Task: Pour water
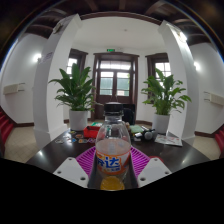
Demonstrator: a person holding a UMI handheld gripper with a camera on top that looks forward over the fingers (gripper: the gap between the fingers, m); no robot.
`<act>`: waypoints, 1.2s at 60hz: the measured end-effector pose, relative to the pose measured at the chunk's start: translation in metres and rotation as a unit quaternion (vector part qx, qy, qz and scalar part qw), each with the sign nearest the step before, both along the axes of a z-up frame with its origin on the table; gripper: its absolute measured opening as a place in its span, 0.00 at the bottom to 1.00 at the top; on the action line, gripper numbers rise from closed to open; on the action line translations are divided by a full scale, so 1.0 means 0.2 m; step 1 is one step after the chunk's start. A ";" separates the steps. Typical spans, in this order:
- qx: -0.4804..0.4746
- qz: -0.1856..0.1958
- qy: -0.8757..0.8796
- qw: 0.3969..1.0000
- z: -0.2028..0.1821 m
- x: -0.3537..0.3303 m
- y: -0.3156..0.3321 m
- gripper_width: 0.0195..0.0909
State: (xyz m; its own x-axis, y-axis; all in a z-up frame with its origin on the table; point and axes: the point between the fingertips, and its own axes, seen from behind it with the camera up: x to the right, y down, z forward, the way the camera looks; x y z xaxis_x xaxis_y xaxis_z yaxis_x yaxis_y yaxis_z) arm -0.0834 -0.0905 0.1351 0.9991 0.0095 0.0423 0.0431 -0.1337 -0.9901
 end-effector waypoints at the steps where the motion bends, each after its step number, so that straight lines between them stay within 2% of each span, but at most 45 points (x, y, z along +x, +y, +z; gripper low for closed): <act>1: 0.001 -0.001 0.001 1.000 0.00 0.00 0.00 0.42; 7: 0.019 -0.006 0.016 1.000 0.01 0.02 -0.01 0.33; 8: 0.023 -0.005 0.018 1.000 0.02 0.02 -0.01 0.28; 10: 0.031 -0.005 0.020 0.999 0.03 0.02 -0.02 0.24; 29: 0.029 0.006 0.025 0.999 0.05 -0.07 -0.03 0.24; 41: 0.009 0.030 0.221 0.975 0.09 -0.45 0.11 0.24; 47: 0.001 0.016 0.362 0.932 0.09 -0.53 0.22 0.24; 55: -0.003 -0.011 0.540 0.842 0.09 -0.54 0.38 0.25; 72: 0.026 -0.027 0.754 0.656 0.23 -0.44 0.60 0.26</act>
